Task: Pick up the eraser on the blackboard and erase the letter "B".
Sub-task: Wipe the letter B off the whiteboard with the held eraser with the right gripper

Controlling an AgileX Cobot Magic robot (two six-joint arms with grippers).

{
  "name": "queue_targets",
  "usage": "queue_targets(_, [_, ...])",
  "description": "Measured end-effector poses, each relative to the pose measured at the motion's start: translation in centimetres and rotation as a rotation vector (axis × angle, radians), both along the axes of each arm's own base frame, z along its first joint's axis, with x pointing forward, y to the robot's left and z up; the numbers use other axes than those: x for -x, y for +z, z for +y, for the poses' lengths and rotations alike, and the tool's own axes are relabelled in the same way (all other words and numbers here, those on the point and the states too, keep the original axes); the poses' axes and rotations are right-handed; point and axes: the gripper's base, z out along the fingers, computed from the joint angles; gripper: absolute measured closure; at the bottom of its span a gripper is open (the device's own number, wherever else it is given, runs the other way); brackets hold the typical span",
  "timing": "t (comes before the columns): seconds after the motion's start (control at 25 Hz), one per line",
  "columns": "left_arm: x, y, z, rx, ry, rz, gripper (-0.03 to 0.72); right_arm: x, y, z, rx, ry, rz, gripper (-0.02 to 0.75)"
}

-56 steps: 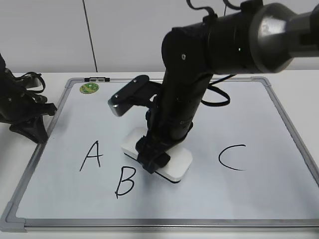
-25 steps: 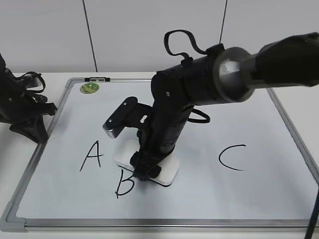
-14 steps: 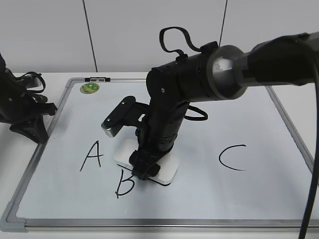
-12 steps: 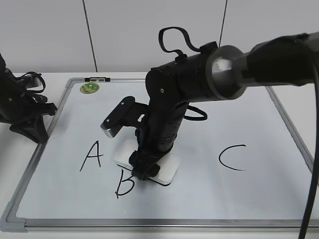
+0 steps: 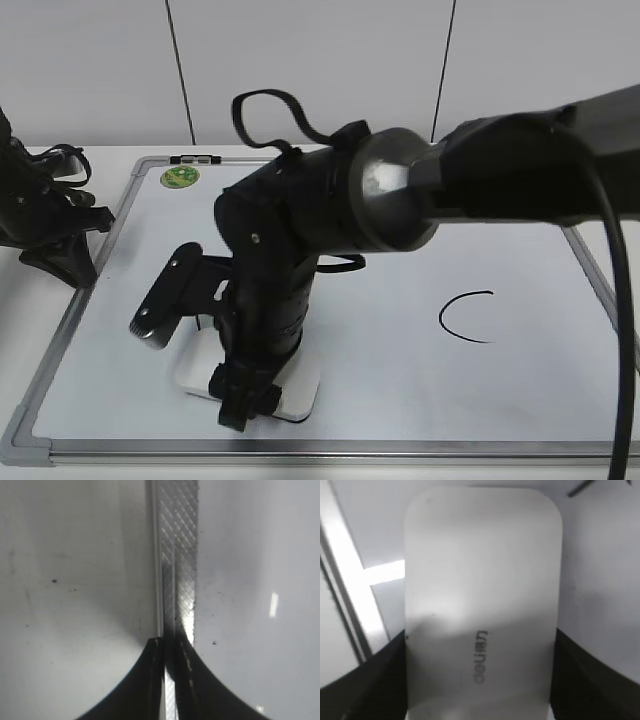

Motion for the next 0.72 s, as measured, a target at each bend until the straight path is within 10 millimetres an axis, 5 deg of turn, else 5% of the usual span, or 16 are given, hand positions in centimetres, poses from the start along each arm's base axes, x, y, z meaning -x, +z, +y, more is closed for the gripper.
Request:
queue_targets(0.24, [0.0, 0.0, 0.0, 0.0, 0.0, 0.0, 0.646, 2.0, 0.0, 1.5, 0.006, 0.058, -0.004, 0.2])
queue_targets(0.72, [0.0, 0.0, 0.0, 0.001, 0.002, -0.002, 0.645, -0.4, 0.1, -0.2, 0.069, -0.086, -0.102, 0.2])
